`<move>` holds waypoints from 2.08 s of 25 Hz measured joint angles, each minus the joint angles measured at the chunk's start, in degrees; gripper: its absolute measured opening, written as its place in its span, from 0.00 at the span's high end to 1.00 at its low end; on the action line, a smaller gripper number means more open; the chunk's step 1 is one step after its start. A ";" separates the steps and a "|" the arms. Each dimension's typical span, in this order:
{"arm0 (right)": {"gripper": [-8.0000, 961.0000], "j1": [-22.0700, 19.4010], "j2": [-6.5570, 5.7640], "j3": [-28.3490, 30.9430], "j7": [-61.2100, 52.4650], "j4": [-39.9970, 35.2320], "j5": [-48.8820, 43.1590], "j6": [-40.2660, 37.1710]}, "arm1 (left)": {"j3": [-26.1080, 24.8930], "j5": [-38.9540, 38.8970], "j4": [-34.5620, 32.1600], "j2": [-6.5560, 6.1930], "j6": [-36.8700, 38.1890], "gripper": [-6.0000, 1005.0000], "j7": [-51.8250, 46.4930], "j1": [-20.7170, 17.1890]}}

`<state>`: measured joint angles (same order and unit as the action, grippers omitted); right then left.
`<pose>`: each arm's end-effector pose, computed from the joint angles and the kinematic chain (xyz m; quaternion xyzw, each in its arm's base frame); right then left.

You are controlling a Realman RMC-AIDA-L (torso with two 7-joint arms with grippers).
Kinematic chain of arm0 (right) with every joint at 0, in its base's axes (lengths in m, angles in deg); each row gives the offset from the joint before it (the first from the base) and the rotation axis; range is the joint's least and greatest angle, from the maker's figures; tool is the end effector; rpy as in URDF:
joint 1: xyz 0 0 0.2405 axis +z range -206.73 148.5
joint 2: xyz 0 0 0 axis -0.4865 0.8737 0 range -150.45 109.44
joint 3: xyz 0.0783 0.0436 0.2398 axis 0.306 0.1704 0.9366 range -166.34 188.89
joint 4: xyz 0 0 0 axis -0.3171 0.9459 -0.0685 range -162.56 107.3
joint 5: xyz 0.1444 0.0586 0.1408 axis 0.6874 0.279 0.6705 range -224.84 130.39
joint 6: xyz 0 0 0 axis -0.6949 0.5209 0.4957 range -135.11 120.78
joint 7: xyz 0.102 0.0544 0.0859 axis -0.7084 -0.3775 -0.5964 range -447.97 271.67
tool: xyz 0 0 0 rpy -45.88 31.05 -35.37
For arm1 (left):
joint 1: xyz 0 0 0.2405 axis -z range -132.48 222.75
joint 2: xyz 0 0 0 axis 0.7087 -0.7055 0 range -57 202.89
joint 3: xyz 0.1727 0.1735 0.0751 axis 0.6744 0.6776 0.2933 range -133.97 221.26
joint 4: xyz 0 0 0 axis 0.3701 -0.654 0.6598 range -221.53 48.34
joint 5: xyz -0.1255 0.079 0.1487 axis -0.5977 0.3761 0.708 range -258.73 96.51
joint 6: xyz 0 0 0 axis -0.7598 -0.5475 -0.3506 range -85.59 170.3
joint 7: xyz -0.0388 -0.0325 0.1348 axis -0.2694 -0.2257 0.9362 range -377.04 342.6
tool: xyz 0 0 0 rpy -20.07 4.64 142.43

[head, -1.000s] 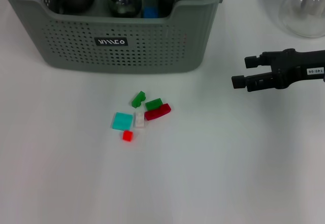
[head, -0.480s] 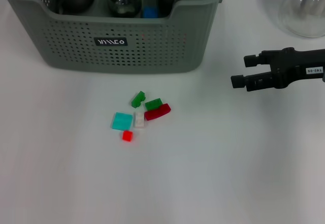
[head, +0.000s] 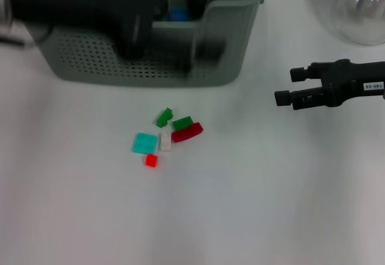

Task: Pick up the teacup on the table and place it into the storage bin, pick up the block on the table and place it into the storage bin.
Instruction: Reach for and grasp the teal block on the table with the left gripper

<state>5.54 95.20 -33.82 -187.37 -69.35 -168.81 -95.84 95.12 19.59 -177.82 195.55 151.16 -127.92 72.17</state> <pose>0.2519 0.3531 0.0149 -0.9380 0.3009 0.1495 0.0848 -0.1109 0.2944 0.0886 -0.9687 -0.0286 -0.2380 0.0637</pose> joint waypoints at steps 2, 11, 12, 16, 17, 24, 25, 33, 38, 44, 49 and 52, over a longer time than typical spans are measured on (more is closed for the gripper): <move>0.02 -0.01 0.14 0.06 -0.12 0.03 -0.10 0.12 | 0.74 1.20 0.75 0.40 4.44 0.09 1.93 -1.13; 0.02 -0.11 0.38 0.08 -0.17 1.52 -0.36 1.39 | 10.12 27.88 4.36 1.66 3.27 0.09 -2.66 -1.01; 0.02 -0.09 0.39 0.06 -0.12 1.70 -0.37 1.56 | 11.64 29.78 4.46 1.66 2.07 0.09 -3.28 -0.94; 0.02 -0.07 0.40 -0.08 -0.01 2.26 -0.41 1.93 | 17.36 37.68 5.30 1.54 -3.53 0.09 -4.17 -0.26; 0.02 -0.06 0.40 -0.08 -0.02 2.30 -0.41 1.98 | 18.77 39.72 5.86 1.50 -4.80 0.09 -3.94 0.29; 0.02 -0.03 0.40 -0.07 -0.89 2.35 -0.41 2.03 | 24.13 51.79 11.10 1.43 -10.15 0.10 0.76 5.65; 0.02 -0.03 0.40 -0.03 -1.12 2.37 -0.41 2.04 | 24.13 51.79 11.10 1.43 -10.15 0.10 0.76 5.65; 0.02 -0.02 0.78 0.04 -3.18 2.44 -0.40 2.84 | 29.19 59.11 18.06 1.40 -14.06 0.10 7.07 13.25; 0.02 0.16 0.86 0.01 -3.99 2.59 -0.40 3.26 | 32.16 61.16 20.88 1.51 -14.87 0.10 9.27 15.59; 0.02 0.45 1.02 -0.40 -4.18 3.28 -0.40 4.37 | 34.47 61.40 21.76 1.57 -16.58 0.10 10.20 16.19; 0.02 0.48 1.11 -0.15 -4.02 3.31 -0.40 4.39 | 36.05 61.38 24.36 1.76 -18.23 0.10 9.85 16.36; 0.02 0.50 1.10 -0.03 -3.87 3.31 -0.40 4.45 | 36.08 61.10 24.50 1.84 -18.62 0.10 9.80 16.35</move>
<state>6.04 96.30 -33.85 -191.24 -66.04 -169.21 -91.39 131.20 80.69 -153.32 197.39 132.54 -118.12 88.52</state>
